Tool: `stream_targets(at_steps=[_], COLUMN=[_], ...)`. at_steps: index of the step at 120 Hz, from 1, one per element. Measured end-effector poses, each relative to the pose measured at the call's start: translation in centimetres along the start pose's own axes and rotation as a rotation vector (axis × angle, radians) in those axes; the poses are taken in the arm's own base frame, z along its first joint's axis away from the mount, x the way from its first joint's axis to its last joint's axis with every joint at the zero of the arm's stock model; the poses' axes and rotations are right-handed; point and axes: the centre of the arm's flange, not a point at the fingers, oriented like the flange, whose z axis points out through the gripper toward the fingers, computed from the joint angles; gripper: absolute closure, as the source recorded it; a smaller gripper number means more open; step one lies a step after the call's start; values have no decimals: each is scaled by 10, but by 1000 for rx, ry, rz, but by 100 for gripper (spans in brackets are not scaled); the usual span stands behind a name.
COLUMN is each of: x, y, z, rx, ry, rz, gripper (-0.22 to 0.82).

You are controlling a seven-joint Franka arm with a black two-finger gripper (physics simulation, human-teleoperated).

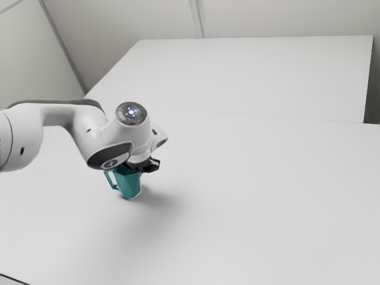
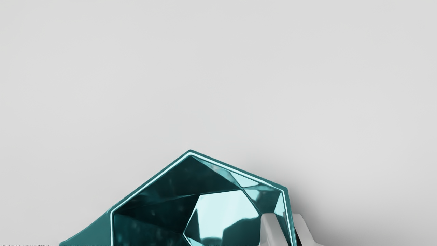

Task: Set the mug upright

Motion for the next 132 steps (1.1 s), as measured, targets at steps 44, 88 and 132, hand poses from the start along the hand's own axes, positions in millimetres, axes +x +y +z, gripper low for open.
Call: stream_targets(at_steps=[44,88,132], x=[-5,-2,42], y=[13,-2,-11], z=[-2,-65,-109], rx=[3,23,-48], ry=[10,82,-8], rz=[-100,-196,-338], gripper=[45,8,1])
